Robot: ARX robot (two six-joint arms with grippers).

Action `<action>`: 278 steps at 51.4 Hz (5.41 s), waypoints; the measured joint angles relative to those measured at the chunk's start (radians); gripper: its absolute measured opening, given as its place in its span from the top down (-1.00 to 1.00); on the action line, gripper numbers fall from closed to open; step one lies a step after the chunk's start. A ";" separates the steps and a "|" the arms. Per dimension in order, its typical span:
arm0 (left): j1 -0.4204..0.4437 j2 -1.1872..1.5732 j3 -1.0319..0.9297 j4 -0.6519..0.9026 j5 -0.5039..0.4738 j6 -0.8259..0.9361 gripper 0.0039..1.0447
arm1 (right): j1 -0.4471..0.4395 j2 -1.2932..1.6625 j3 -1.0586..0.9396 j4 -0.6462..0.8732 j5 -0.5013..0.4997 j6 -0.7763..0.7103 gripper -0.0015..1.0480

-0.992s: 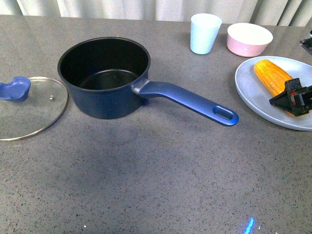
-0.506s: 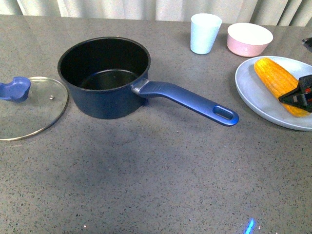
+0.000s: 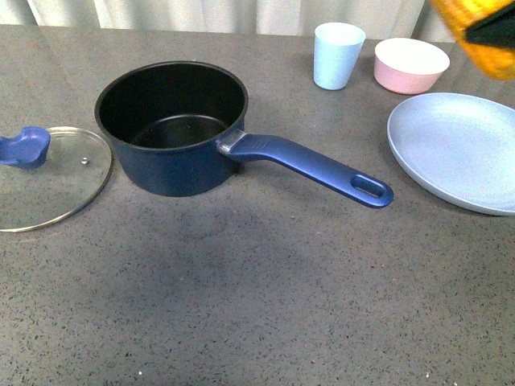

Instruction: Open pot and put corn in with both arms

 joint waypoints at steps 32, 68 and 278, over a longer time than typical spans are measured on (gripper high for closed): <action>0.000 0.000 0.000 0.000 0.000 0.000 -0.84 | 0.461 0.380 0.376 -0.074 0.121 -0.001 0.56; 0.000 0.000 0.000 0.000 0.000 0.000 -0.84 | 0.541 0.554 0.565 -0.128 0.166 -0.002 0.57; 0.000 0.000 0.000 0.000 0.000 0.000 -0.84 | -0.014 -1.624 -0.930 -0.126 0.460 0.220 0.96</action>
